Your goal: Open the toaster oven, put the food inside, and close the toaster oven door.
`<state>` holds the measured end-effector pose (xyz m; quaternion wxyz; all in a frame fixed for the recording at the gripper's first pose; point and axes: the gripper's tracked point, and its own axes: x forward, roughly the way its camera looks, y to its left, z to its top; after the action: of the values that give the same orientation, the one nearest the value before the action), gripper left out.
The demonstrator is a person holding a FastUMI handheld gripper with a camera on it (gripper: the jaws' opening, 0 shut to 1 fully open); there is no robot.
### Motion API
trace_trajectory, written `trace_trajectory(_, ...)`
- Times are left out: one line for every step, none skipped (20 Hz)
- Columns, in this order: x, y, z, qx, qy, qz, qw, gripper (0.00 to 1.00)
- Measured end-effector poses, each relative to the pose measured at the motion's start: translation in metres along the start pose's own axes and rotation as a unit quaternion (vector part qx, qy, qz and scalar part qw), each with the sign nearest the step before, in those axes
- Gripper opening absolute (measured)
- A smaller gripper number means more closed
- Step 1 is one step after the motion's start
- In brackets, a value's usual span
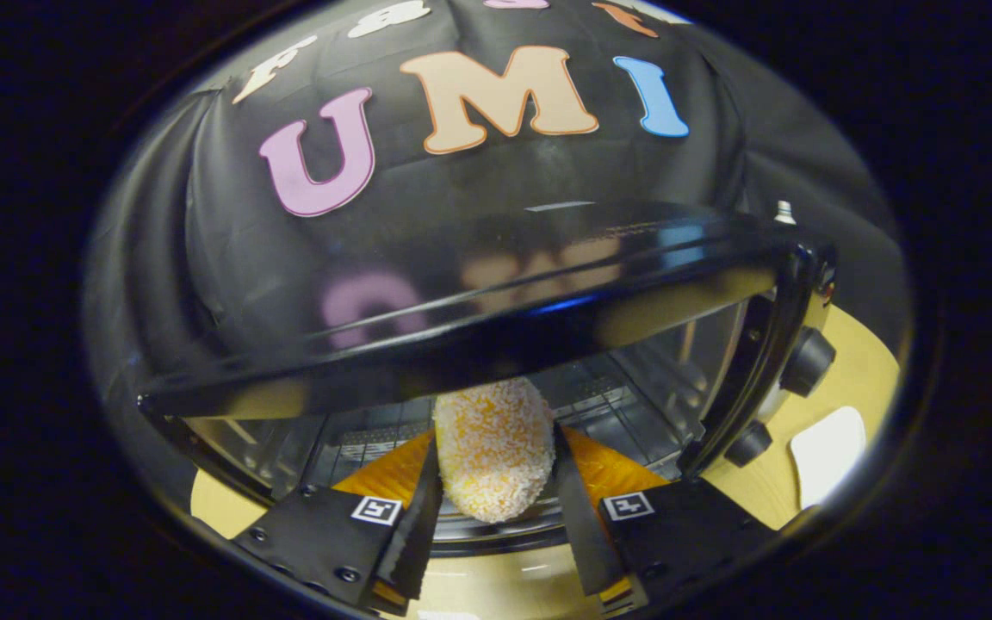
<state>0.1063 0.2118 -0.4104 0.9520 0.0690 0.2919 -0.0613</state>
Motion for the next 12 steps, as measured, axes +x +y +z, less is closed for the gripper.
trace_trajectory(0.002, -0.003, 0.002, 0.001, 0.000, -0.003, 1.000, 0.72)
trace_trajectory(0.006, -0.003, -0.002, 0.004, 0.008, -0.002, 1.000, 0.72)
trace_trajectory(0.009, -0.005, -0.009, 0.006, 0.024, 0.001, 1.000, 0.73)
trace_trajectory(0.009, -0.004, -0.010, 0.005, 0.025, 0.009, 1.000, 0.73)
trace_trajectory(0.008, -0.003, -0.007, 0.000, 0.020, 0.010, 1.000, 0.74)
trace_trajectory(0.006, -0.003, -0.007, -0.003, 0.019, 0.011, 1.000, 0.74)
trace_trajectory(0.005, -0.002, -0.009, -0.008, 0.020, 0.015, 1.000, 0.75)
trace_trajectory(0.006, -0.001, -0.010, -0.013, 0.020, 0.018, 1.000, 0.75)
trace_trajectory(0.005, 0.001, -0.009, -0.014, 0.020, 0.027, 0.999, 0.75)
trace_trajectory(0.004, 0.001, -0.011, -0.016, 0.022, 0.030, 0.999, 0.76)
trace_trajectory(0.004, 0.001, -0.011, -0.017, 0.023, 0.034, 0.999, 0.78)
trace_trajectory(0.002, 0.002, -0.011, -0.018, 0.025, 0.039, 0.999, 0.81)
